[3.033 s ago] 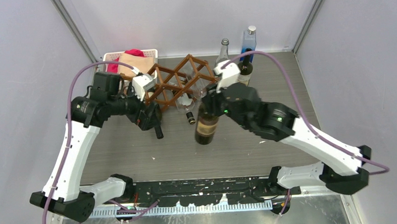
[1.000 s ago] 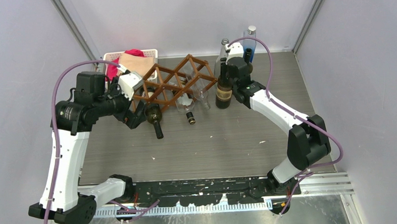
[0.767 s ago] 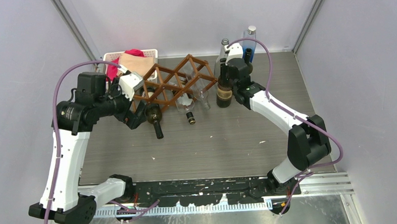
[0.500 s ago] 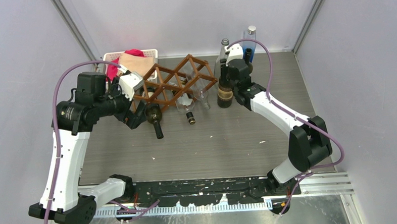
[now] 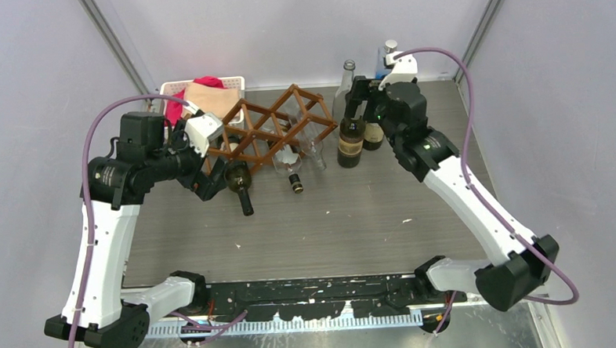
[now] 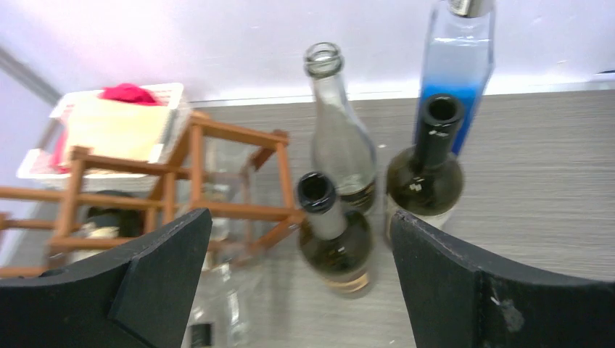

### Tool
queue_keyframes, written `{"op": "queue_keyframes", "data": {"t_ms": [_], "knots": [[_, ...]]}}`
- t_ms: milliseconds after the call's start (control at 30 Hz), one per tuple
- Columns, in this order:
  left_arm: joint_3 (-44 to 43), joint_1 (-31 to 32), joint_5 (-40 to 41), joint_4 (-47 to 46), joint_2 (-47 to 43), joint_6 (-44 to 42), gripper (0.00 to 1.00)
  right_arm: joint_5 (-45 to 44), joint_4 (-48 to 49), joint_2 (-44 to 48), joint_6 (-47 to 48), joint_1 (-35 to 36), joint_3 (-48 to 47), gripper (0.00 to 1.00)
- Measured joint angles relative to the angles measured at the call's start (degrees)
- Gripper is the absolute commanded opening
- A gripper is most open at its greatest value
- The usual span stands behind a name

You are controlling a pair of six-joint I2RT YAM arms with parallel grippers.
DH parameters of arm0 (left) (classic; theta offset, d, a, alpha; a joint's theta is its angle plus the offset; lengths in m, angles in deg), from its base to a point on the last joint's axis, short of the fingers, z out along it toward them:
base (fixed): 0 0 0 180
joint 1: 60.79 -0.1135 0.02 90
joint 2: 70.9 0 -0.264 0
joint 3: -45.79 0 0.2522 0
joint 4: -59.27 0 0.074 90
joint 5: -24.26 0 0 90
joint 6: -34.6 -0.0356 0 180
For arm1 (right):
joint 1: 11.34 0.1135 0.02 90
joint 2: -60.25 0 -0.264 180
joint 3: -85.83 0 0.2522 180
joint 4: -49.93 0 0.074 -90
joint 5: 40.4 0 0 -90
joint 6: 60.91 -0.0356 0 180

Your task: Take the wine bottle off the wine rack

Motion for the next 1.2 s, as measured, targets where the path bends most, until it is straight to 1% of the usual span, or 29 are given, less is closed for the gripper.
{"op": "queue_keyframes", "data": {"t_ms": [100, 233, 367, 500, 667, 1000, 1200], "knots": [[0.0, 0.0, 0.0, 0.0, 0.17, -0.11, 1.0, 3.13, -4.81, 2.73, -4.09, 1.73, -2.21, 0.95], [0.0, 0.0, 0.0, 0.02, 0.17, -0.7, 1.0, 11.39, -9.97, 3.58, -9.11, 3.56, -2.38, 0.91], [0.0, 0.0, 0.0, 0.02, 0.17, -1.09, 1.0, 19.71, -13.0, -1.25, -12.52, 3.65, -1.51, 0.87], [0.0, 0.0, -0.02, 0.02, 0.15, -1.09, 1.0, 23.87, -14.21, -6.91, -13.64, 3.65, -0.22, 0.85], [0.0, 0.0, -0.02, 0.02, 0.13, -1.11, 1.0, 26.18, -14.64, -11.78, -13.94, 3.65, 0.22, 0.81], [0.0, 0.0, -0.09, 0.0, -0.2, -1.14, 1.0, 25.51, -11.76, -17.53, -14.01, 3.87, 1.18, 0.74], [0.0, 0.0, -0.5, 0.0, -0.24, -1.22, 1.0, 24.41, -9.46, -21.27, -13.64, 4.04, 1.18, 0.65]]}}
